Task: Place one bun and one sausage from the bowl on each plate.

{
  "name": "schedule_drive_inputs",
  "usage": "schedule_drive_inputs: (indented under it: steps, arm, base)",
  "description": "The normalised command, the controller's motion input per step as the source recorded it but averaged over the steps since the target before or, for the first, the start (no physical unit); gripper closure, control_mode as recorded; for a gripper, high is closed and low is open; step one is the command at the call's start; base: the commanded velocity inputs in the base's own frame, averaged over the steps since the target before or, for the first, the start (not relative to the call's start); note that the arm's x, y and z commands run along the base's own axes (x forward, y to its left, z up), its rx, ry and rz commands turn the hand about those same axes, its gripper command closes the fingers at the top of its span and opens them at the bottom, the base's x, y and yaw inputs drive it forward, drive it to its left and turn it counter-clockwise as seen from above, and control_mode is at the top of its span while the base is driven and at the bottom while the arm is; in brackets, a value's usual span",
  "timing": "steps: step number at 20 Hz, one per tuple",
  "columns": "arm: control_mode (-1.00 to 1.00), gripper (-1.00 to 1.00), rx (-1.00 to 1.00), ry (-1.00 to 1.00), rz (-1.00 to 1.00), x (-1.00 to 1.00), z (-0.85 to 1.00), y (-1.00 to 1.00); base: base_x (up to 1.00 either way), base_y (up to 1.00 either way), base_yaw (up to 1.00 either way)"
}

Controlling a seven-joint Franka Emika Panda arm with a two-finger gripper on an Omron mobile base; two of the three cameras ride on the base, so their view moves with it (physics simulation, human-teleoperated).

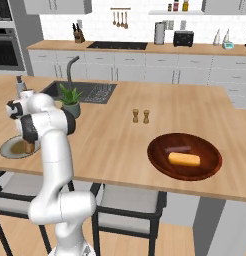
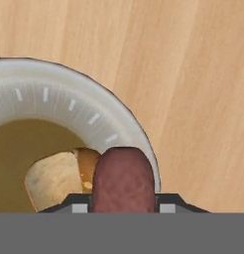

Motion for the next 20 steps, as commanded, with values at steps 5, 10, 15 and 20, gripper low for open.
schedule_drive_inputs:
  steps: [5, 10, 15, 20]
  arm:
    - [-1.00, 1.00, 0.01, -0.12, 0.01, -0.28, 0.21, 0.47]
    - [-1.00, 1.00, 0.00, -0.02, 0.05, -0.02, 0.00, 0.61]
    - [-1.00, 1.00, 0.01, 0.00, 0.00, 0.32, 0.00, 0.31]
    - [-1.00, 1.00, 0.00, 0.00, 0.00, 0.12, -0.03, 0.25]
  base:
    - [0.00, 0.00, 0.00]
    - [0.00, 0.00, 0.00]
    - [0.00, 0.00, 0.00]
    - [0.00, 0.00, 0.00]
